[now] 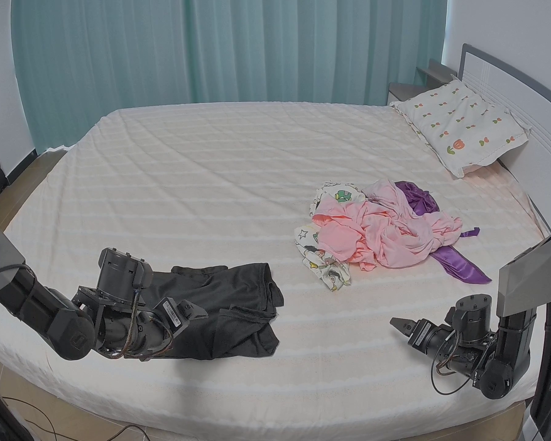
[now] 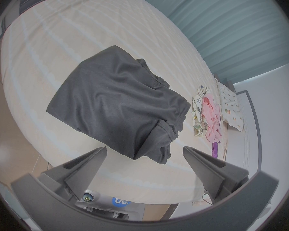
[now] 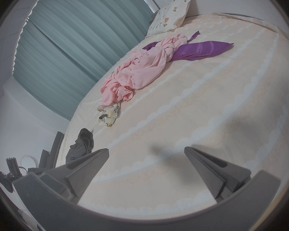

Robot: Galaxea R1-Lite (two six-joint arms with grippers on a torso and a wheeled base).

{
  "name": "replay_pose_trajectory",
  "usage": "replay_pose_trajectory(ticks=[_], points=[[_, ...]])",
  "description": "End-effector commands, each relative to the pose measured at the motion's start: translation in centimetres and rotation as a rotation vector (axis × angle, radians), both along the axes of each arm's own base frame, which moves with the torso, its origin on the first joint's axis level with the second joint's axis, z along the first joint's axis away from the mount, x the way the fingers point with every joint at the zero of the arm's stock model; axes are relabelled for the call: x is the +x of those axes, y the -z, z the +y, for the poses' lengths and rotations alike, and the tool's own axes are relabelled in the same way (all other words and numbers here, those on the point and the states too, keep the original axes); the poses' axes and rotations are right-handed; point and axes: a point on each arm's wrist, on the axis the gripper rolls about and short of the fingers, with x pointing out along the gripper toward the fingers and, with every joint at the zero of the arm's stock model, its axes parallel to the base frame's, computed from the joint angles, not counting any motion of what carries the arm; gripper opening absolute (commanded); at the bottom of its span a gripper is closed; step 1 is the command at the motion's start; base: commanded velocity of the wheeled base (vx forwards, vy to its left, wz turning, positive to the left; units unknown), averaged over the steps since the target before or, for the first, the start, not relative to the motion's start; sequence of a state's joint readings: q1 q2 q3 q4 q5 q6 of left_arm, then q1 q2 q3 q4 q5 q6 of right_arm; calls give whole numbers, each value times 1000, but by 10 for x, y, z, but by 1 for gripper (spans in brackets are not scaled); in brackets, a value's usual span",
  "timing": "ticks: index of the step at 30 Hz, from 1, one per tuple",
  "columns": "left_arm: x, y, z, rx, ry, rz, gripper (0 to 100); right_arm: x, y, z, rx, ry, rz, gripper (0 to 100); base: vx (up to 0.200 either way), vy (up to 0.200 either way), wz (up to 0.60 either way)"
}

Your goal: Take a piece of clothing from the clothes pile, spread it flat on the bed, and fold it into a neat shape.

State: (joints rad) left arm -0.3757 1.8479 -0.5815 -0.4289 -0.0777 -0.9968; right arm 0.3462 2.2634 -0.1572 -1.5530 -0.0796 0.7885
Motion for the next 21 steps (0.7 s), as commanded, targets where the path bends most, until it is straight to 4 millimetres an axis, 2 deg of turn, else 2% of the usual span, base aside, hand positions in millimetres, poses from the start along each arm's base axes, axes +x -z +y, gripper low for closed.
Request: replay_pose_trajectory(ticks=[1,5,12,21], points=[[6,-2,15,-19,-46,-1,100,0,-2,3,2,-11,-16,100,0,200,0],[10,-4,24,-46,-60,0,100,1,-3,4,-1,-17,-28,100,0,200,0],[17,-7,43,-82,-100,-9,100,5,-10,23,-12,-92,-91,100,0,200,0],[19,-7,51,-117,-99,0,100,11,-14,46,-115,-217,-174,100,0,200,0]])
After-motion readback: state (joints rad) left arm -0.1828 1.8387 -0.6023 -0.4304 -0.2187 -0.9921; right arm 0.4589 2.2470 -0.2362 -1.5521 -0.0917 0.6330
